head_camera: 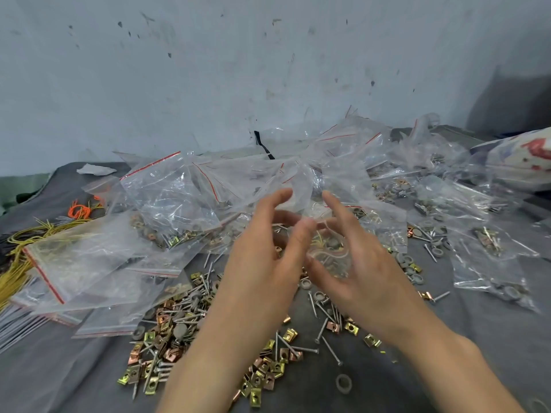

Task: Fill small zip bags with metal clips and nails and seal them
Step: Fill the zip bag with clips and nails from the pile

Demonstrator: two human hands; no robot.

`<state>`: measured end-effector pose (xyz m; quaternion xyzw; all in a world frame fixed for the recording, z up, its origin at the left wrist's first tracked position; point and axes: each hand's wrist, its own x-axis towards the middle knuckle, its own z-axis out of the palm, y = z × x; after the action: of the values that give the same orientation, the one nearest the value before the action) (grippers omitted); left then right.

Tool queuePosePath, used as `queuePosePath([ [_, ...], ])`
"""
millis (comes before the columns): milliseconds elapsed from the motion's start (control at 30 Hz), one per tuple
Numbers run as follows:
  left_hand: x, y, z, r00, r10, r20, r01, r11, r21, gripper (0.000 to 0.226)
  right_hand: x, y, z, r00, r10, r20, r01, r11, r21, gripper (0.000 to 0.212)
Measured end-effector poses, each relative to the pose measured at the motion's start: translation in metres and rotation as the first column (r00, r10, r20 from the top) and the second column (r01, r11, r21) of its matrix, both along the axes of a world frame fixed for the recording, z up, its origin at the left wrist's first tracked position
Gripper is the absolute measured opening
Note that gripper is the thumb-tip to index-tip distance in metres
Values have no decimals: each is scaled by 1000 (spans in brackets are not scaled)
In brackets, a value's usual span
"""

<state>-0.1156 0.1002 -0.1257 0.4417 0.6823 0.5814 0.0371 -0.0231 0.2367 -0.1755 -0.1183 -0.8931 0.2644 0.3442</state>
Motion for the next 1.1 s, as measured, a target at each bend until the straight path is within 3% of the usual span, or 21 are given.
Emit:
queuePosePath([
  [133, -17, -12, -1, 993, 119, 21, -119, 993, 6, 38, 2, 2, 2, 1000, 15, -15, -16, 1000, -16, 80],
  [267, -27, -16, -19, 982, 190, 8, -184, 960, -212, 47, 6, 11, 7, 992, 24, -125, -48, 981, -187, 80],
  [400, -18, -10, -42, 970, 123, -211, -219, 824, -523, 35, 15, 26, 16, 949, -62, -310, -57, 931, -360, 78],
  [500, -17, -7, -54, 937, 52, -346, -282, 698, -658, 34, 18, 29, 19, 936, -92, -340, -51, 919, -390, 74],
  [800, -4, 7, -67, 811, -17, -585, -464, 589, -661, 22, 13, 20, 10, 994, -43, -100, 29, 991, -134, 79],
  [1100, -8, 9, -69, 778, -24, -628, -507, 567, -649, 20, 6, 17, 3, 994, -46, -96, 39, 997, -69, 84],
])
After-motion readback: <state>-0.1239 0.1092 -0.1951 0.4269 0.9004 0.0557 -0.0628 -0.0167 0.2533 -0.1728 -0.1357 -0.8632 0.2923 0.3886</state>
